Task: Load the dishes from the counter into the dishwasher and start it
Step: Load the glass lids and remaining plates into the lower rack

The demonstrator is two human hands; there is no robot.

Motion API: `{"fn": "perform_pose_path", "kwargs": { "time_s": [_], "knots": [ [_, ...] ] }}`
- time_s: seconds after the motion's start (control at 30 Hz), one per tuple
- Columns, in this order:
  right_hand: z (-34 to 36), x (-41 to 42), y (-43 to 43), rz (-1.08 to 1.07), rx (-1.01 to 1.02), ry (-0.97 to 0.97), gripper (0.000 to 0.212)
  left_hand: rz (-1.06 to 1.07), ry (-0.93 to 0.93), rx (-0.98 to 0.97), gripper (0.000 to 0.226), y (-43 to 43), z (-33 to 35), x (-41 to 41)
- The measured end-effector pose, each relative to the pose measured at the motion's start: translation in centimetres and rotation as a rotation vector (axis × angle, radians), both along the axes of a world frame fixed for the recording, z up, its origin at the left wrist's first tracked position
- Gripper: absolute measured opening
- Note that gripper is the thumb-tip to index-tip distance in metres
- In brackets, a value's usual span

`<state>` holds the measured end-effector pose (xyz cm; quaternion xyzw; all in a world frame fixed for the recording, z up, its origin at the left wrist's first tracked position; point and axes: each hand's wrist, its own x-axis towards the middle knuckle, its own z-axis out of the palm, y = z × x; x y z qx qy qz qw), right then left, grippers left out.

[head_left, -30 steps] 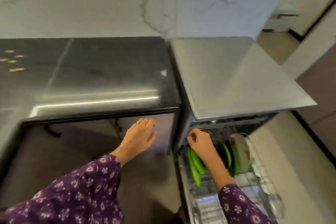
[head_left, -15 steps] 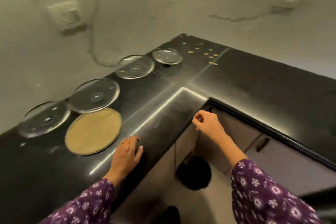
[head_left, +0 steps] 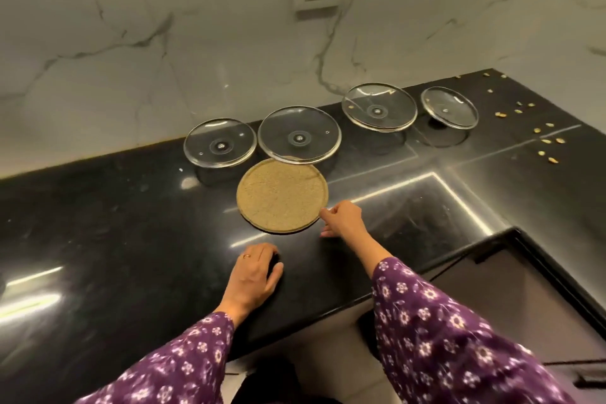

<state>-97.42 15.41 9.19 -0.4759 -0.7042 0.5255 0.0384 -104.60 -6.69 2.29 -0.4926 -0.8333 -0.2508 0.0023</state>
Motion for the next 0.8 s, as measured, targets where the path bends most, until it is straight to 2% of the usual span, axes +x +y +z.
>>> {"fn": "perform_pose_path", "kwargs": {
  "time_s": [0.13, 0.23, 0.43, 0.57, 0.7, 0.8],
  "knots": [
    [-1.3, -2.0, -0.8, -0.035, 0.111, -0.027, 0.032, -0.008, 0.008, -0.039, 0.022, 0.2, 0.2, 0.0],
    [-2.2, -3.0, -1.0, -0.012, 0.228, -0.112, 0.022, -0.007, 0.009, -0.040, 0.021, 0.2, 0.3, -0.1],
    [-2.8, -3.8, 0.8, -0.082, 0.130, -0.203, 0.009, -0.009, 0.001, -0.043, 0.022, 0.3, 0.1, -0.2],
    [-1.6, -2.4, 0.8, -0.194, -0.076, -0.059, 0.011, -0.009, 0.015, -0.041, 0.022, 0.3, 0.1, -0.1],
    [-0.8, 0.5, 0.6, -0.275, -0.303, 0.176, 0.020, 0.000, 0.009, -0.033, 0.023, 0.2, 0.3, 0.1],
    [-0.2, 4.5, 0.7, -0.315, -0.334, 0.336, 0.007, -0.031, 0.012, -0.037, 0.026, 0.0, 0.3, 0.2]
  ]
}}
